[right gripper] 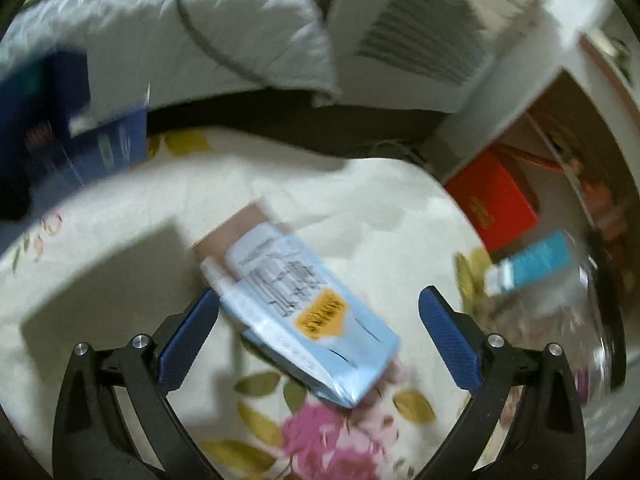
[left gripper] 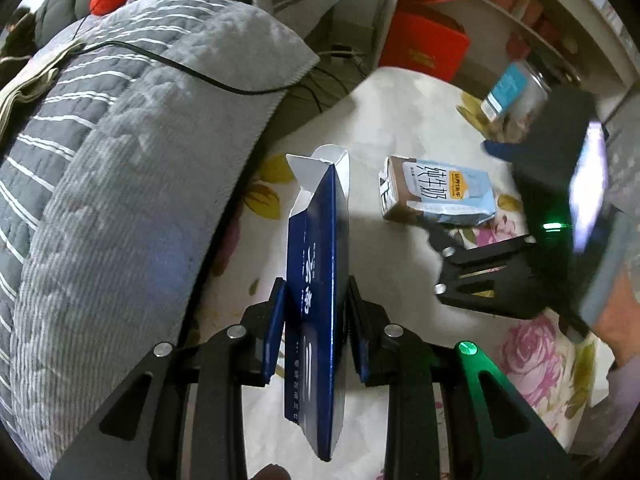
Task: Collect trash
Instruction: 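Grasp the blue box with the left gripper while the right grasps the milk carton, then carry the blue box and milk carton in both grippers over the white bin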
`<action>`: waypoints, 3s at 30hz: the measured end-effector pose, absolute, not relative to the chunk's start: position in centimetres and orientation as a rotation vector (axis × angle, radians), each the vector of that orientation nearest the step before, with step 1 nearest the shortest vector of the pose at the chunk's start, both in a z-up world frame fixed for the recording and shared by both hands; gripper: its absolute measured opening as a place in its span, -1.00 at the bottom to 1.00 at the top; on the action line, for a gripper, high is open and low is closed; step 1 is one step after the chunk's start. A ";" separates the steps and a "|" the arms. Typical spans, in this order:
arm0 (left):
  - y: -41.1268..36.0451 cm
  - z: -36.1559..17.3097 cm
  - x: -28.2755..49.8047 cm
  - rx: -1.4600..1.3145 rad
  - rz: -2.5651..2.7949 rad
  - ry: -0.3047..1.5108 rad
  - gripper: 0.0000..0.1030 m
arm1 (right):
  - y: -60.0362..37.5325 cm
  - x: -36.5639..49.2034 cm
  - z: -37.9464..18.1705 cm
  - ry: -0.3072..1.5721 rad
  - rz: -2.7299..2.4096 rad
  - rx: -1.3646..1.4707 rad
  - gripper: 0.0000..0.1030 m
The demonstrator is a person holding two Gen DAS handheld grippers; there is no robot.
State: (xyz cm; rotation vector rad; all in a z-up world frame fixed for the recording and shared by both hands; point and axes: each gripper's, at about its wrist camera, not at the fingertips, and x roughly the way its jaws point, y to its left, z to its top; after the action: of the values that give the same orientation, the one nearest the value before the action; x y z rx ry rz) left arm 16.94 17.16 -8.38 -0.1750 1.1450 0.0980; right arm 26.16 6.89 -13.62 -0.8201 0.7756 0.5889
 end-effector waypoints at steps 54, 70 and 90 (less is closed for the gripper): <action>0.5 -3.4 10.9 0.016 -0.051 0.919 -0.43 | -21.7 8.5 -4.6 0.825 0.020 -0.087 0.18; -6.2 -1.7 9.5 0.068 -0.130 0.836 -0.43 | -32.5 6.2 -3.0 0.748 -0.169 0.108 0.18; -18.4 -0.2 7.5 0.142 -0.295 0.778 -0.43 | -44.7 2.9 -2.6 0.711 -0.430 0.265 0.19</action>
State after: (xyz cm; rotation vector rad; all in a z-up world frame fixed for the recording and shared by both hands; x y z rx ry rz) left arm 7.51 -18.44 -0.16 0.1421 0.7776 -0.2954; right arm 2.94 -44.68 -2.58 0.2645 0.7111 -0.4297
